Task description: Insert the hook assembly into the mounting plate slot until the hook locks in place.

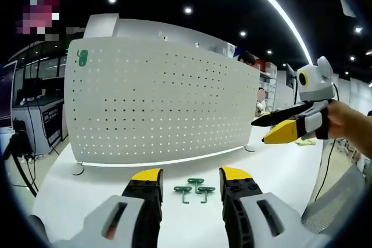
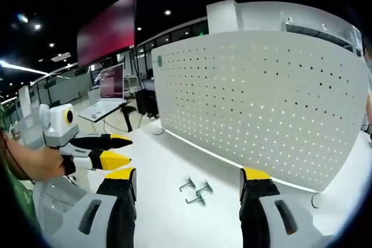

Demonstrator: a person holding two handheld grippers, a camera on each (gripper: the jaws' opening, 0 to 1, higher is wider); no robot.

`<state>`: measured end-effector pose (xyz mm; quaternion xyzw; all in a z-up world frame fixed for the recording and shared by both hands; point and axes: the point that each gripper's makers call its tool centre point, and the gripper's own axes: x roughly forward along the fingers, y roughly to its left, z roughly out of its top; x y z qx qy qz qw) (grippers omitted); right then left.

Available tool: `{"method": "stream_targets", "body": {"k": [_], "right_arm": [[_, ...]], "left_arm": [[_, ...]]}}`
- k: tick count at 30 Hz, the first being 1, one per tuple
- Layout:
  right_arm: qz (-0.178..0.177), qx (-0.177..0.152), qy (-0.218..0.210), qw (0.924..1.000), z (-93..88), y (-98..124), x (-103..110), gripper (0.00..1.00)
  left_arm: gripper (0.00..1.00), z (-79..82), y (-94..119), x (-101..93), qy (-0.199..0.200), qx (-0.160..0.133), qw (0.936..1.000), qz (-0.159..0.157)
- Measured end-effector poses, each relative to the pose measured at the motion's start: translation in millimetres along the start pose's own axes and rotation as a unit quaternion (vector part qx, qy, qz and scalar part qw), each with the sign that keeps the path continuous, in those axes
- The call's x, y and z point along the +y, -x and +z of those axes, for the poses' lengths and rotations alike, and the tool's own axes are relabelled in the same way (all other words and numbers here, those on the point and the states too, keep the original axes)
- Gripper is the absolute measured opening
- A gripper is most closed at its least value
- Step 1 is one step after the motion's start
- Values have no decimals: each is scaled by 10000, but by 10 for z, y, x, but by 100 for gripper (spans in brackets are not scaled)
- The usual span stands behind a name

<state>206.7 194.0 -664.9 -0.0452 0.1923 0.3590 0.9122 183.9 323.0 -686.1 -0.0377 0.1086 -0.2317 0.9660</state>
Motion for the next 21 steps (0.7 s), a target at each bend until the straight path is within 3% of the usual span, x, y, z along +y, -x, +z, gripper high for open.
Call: {"method": "stream_targets", "body": {"k": [13,21], "right_arm": [[-36,313,-2,9995,-223,-194,-159,71],[-16,484,17,9988,-324,-324,-224,70]], "left_arm": [[40,-41,-1,-23,2,69,10000,-35],[41,-138,-27,-16,8,254,9997,-39]]}}
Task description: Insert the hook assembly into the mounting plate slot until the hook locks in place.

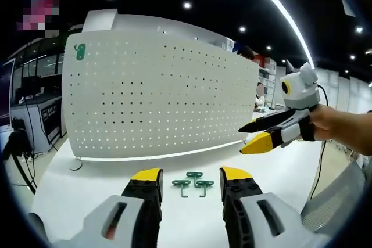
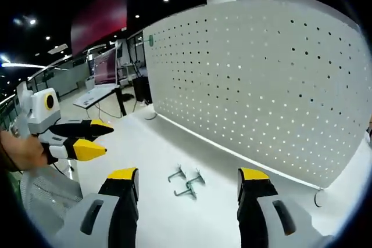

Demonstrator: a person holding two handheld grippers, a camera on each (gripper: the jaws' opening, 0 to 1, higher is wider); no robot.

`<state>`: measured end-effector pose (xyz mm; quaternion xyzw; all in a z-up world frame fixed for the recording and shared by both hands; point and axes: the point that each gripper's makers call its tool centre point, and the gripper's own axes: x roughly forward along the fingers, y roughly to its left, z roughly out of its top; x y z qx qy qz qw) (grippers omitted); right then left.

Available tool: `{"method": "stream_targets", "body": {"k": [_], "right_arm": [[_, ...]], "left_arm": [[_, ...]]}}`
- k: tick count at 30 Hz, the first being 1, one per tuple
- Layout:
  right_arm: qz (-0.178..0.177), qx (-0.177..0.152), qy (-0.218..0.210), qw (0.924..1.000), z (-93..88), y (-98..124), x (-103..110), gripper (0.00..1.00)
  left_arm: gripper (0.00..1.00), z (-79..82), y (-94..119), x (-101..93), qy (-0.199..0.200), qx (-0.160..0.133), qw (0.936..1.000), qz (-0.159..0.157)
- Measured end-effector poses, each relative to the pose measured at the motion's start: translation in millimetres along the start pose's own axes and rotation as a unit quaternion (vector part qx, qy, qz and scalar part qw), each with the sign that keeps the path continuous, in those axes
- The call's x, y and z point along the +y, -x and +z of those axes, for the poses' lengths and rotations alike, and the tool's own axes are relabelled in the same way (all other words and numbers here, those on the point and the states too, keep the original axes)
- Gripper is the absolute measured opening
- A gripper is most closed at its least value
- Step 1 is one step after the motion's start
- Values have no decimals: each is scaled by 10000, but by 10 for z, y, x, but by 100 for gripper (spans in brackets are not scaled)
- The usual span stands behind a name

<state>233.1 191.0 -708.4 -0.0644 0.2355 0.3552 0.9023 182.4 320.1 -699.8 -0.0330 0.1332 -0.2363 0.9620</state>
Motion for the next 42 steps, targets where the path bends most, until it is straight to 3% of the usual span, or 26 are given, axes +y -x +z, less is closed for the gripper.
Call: {"method": "stream_targets", "body": {"k": [20,42], "right_arm": [[19,483,-129,9987,-395,-343,-237,61],[186,777,-138,9967,-625,-685,-312,42]], "left_arm": [[40,-253,-61,-14,-22,475,9989,-60],[39,-312,-78,19,43,551,9985,-6]]}}
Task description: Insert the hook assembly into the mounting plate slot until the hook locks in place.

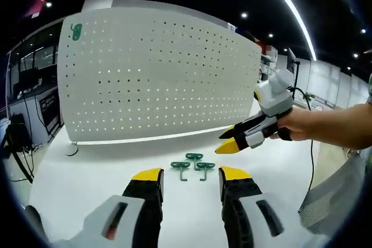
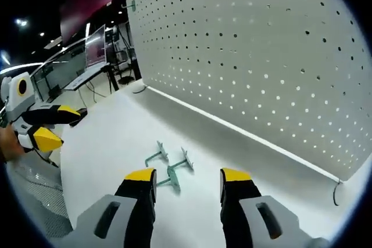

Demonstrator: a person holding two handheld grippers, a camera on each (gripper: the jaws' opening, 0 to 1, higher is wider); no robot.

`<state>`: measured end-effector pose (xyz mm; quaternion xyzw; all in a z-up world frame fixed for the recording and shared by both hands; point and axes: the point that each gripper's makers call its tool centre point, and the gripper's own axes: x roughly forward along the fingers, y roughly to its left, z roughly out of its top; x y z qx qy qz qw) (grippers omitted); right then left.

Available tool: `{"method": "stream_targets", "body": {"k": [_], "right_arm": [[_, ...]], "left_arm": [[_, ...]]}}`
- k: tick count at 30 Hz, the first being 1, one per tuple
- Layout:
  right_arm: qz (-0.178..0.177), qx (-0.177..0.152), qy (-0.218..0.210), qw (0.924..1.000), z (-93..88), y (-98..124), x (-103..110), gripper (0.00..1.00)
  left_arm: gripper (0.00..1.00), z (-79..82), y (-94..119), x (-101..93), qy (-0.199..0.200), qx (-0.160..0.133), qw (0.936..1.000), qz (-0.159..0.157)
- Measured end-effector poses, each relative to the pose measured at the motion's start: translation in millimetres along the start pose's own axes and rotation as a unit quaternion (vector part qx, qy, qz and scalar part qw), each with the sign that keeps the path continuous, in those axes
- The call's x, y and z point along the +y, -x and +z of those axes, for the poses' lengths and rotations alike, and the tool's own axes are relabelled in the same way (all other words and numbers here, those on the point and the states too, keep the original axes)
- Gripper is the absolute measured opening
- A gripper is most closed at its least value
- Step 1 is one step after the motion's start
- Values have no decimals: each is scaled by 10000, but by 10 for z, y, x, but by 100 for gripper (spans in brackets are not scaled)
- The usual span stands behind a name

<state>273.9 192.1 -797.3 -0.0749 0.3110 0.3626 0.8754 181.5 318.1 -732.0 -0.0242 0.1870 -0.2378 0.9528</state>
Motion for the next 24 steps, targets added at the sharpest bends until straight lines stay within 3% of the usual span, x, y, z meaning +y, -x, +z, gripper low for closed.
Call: {"method": "stream_targets", "body": {"k": [6,24], "right_arm": [[30,96,13,9999,-57,-101,-31,33],[148,239,90,9996,-179,-336,-78,20]], "left_arm": [[39,0,-9,20,23,9,10000,22],[37,-28,-34,49,84,69,9999,39]]}}
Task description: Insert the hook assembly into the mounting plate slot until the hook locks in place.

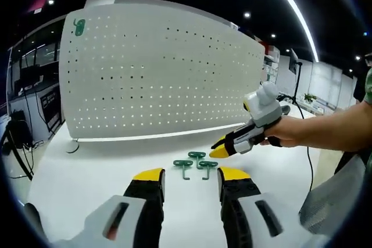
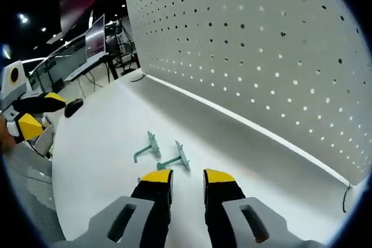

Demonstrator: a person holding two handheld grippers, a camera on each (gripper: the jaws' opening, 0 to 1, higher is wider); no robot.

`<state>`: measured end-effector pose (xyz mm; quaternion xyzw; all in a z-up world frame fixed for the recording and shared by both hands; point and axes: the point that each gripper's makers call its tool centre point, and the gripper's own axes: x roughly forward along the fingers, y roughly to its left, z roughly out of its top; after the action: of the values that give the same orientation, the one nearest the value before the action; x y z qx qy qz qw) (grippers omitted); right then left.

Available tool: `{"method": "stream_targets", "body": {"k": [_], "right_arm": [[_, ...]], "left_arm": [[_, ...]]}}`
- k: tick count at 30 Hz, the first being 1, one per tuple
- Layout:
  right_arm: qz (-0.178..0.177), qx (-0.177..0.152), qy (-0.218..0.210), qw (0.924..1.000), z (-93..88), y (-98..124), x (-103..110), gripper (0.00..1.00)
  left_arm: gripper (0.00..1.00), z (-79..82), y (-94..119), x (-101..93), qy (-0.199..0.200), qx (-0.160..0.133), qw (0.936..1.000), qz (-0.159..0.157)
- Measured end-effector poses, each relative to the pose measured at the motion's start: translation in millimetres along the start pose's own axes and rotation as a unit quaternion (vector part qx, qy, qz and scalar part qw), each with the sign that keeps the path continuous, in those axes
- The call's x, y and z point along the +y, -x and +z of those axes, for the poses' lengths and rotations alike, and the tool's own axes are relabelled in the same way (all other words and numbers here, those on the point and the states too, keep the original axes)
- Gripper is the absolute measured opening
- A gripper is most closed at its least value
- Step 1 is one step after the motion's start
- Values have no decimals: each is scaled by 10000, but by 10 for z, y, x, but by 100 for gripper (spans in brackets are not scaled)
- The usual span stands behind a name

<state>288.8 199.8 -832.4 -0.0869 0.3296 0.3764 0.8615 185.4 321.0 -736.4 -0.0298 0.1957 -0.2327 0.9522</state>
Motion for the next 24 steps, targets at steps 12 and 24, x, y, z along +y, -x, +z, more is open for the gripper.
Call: {"method": "stream_targets", "body": {"k": [12,24], "right_arm": [[91,69,31,9999,-54,-135,3,14],[109,51,125,9998,-54,-189,-5,11]], "left_arm": [[36,-28,-13,20,56,29,10000,17],[35,-54,-24,12,96,66,9999,-10]]}}
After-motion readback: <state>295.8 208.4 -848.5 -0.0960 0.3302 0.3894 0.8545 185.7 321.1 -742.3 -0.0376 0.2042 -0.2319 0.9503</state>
